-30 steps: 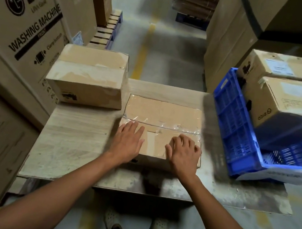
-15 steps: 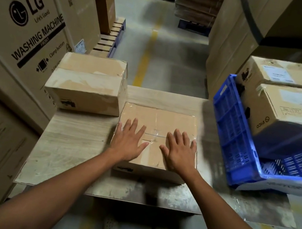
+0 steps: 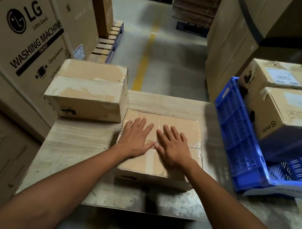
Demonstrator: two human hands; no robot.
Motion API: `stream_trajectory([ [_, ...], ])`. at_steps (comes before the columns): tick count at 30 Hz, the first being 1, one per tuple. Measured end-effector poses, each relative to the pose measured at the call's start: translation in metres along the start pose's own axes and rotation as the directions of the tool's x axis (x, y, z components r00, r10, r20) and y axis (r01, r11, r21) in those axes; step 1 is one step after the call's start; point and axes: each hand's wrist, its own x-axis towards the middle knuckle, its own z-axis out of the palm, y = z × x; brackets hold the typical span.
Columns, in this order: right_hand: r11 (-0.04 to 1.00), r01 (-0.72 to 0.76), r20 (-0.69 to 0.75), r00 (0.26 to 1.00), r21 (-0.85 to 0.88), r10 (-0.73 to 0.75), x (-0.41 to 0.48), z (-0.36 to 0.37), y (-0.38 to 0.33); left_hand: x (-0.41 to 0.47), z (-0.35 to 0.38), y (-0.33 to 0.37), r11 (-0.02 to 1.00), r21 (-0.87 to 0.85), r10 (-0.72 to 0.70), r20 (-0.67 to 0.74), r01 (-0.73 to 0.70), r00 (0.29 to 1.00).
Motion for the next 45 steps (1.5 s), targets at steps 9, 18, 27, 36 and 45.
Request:
stream_trajectory([
  [9,0.949,-0.315,-0.056,0.947,0.033,0.316,-0.003,-0.002,0.019,0.023,0.010,0.018,0.996,-0.078,-0.043,0.022,0.044,0.999],
  [18,0.973,-0.226,0.126,0.967,0.038,0.220,-0.002,-0.019,0.035,0.024,-0.001,0.001,0.991,-0.126,0.063,0.162,-0.043,0.985],
  [27,0.930,-0.362,-0.128,0.921,0.064,0.367,-0.041,0.013,0.014,-0.021,0.010,-0.007,0.996,-0.063,-0.067,-0.027,0.065,0.997],
  [36,0.978,-0.202,-0.083,0.975,0.048,0.206,-0.044,0.027,-0.037,-0.041,0.014,-0.006,0.990,-0.110,0.104,0.143,-0.088,0.984],
  [45,0.955,-0.293,-0.129,0.947,0.039,0.295,-0.040,-0.002,-0.012,-0.030,0.001,-0.005,0.886,-0.390,-0.263,0.022,0.251,0.964],
])
